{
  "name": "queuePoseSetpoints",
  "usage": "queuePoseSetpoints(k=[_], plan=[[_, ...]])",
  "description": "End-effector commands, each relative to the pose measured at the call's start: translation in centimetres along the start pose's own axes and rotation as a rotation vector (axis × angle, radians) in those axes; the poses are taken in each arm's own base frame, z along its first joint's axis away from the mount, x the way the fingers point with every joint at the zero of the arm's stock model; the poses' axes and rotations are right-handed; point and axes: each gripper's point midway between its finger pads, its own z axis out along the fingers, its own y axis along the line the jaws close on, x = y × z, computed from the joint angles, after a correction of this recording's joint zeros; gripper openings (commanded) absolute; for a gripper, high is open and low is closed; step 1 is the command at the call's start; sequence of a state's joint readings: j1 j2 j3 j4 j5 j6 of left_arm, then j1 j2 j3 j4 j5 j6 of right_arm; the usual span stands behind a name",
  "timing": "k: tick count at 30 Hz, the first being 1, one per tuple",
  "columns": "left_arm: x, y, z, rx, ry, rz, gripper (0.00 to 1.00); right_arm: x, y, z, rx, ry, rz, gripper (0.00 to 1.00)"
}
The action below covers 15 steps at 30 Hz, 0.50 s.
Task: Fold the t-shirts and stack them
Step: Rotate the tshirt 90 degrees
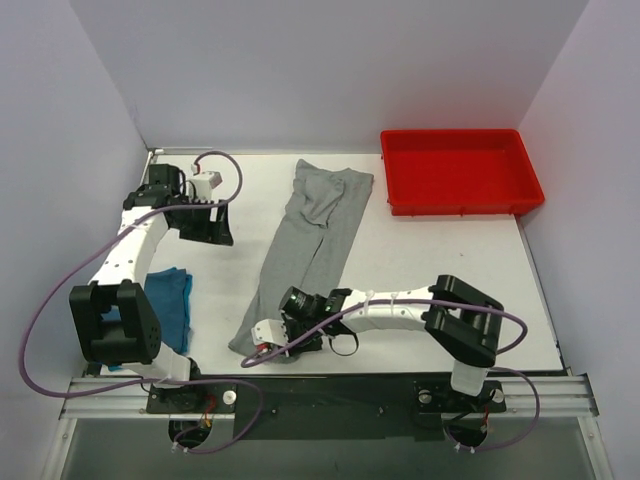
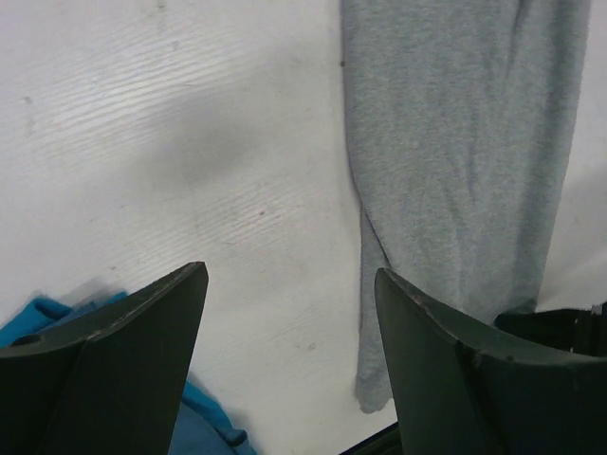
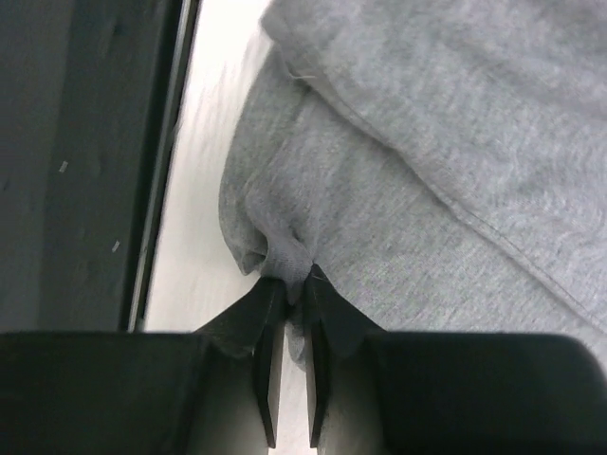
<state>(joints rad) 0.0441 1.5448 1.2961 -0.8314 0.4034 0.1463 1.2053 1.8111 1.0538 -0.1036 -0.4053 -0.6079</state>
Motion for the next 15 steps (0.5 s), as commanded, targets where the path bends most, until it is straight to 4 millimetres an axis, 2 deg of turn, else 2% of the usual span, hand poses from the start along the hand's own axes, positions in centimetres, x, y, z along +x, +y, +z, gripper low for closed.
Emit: queuePoseSetpoints(k=[1,2,3,4,5,6,7,8,9,10,11,12,13,14,15], plan=[[0.9,-6.9,-1.5,0.288,0.004,0.279,0.81,6.0,5.9,-2.1,-0.109,0.138,0.073,0.05],[1.2,-7.8,-1.8,0.332,-0.003,0.394,0.80,6.1,6.3,-3.0,-0.098,0.127,0.085,0.04],[2.5,-9.6,-2.3,0.404,0.026,0.442,0.79,7.4,7.2,-3.2,-0.109,0.152,0.097,0.03],[2.9,-10.4,-2.7,0.460,0.010,0.580,0.78,7.5,7.5,-3.9,-0.102,0.154,0.105,0.03],[5.0,-12.3,-3.9,0.565,0.058,0.613,0.77,7.8,8.1,-4.2,-0.105,0.156,0.102,0.03],[5.8,-12.6,-4.2,0.617,0.038,0.793,0.75,7.8,8.2,-4.4,-0.100,0.155,0.094,0.02],[8.6,-13.5,-5.4,0.701,0.120,0.844,0.74,7.9,8.5,-4.7,-0.097,0.151,0.087,0.02],[9.9,-13.6,-5.7,0.760,0.128,0.994,0.73,8.0,8.4,-4.8,-0.084,0.152,0.093,0.05],[12.7,-13.6,-6.5,0.818,0.224,1.065,0.73,8.0,7.9,-5.0,-0.053,0.154,0.096,0.09],[13.6,-13.5,-6.4,0.841,0.232,1.150,0.73,8.2,7.8,-5.1,-0.038,0.155,0.095,0.18],[15.5,-13.2,-6.2,0.864,0.292,1.202,0.73,8.1,7.4,-5.4,-0.011,0.148,0.105,0.25],[16.1,-13.2,-6.2,0.889,0.259,1.302,0.73,8.0,7.3,-5.6,-0.001,0.137,0.114,0.42],[18.0,-12.9,-6.1,0.928,0.282,1.332,0.74,7.4,7.2,-6.1,0.014,0.104,0.137,0.49],[18.4,-13.0,-6.3,0.947,0.225,1.459,0.75,7.2,7.3,-6.5,0.024,0.084,0.147,0.56],[20.1,-12.7,-6.1,0.995,0.224,1.532,0.76,6.1,7.2,-7.4,0.052,0.027,0.173,0.57]])
